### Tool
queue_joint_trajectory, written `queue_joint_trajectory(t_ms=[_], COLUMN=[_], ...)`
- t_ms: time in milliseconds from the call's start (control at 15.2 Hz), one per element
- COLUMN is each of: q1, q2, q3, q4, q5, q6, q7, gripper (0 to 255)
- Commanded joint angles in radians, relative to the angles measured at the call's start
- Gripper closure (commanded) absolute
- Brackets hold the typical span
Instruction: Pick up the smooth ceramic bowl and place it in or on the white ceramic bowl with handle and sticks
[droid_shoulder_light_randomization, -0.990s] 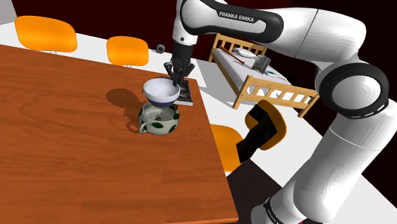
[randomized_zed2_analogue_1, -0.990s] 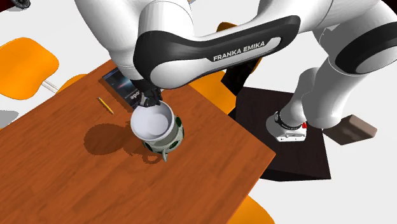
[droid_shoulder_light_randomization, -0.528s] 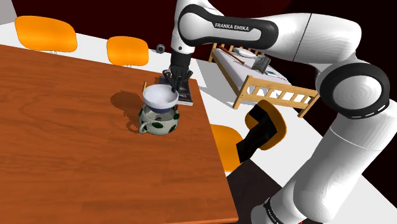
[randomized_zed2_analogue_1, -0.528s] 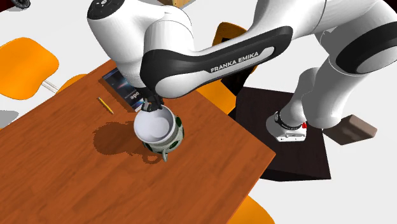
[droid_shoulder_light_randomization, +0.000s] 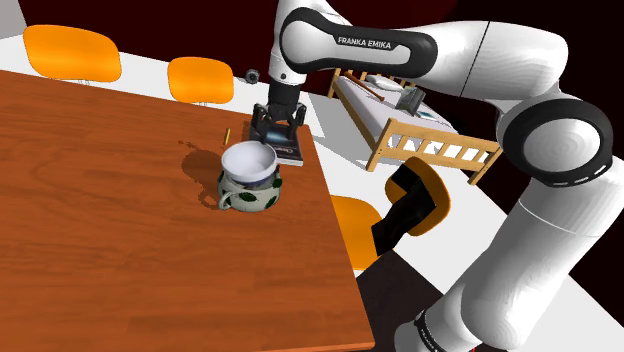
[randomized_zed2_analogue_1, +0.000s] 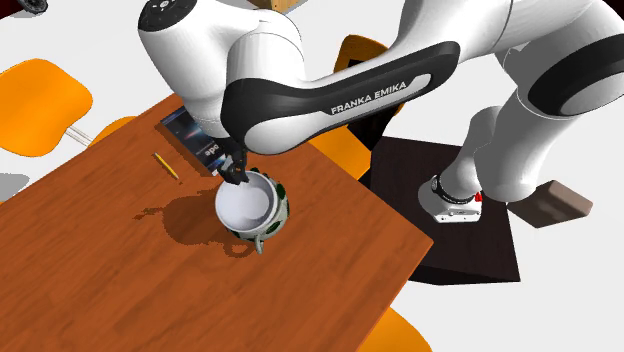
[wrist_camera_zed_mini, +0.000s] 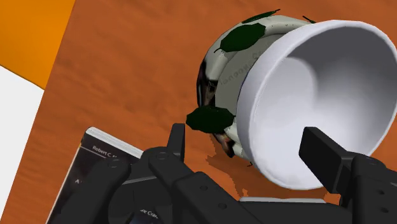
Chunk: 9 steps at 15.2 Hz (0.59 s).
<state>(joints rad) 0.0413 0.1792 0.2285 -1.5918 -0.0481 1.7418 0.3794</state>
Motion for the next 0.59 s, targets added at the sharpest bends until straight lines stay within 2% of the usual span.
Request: queue_joint_trajectory(t_ms=[0,132,396,528], q1=[0.0,0.0,0.006,0.006], q2=[0.0,0.0,0.019,0.019], q3=[0.0,0.0,0.002,0.002], q4=[0.0,0.0,0.153,0.153], q5=[0.0,0.0,-0.004,-0.004], q6=[0.0,0.0,-0.135,-0.135], q7=[0.0,0.0,0.001,0.001], gripper=[0,0,0,0])
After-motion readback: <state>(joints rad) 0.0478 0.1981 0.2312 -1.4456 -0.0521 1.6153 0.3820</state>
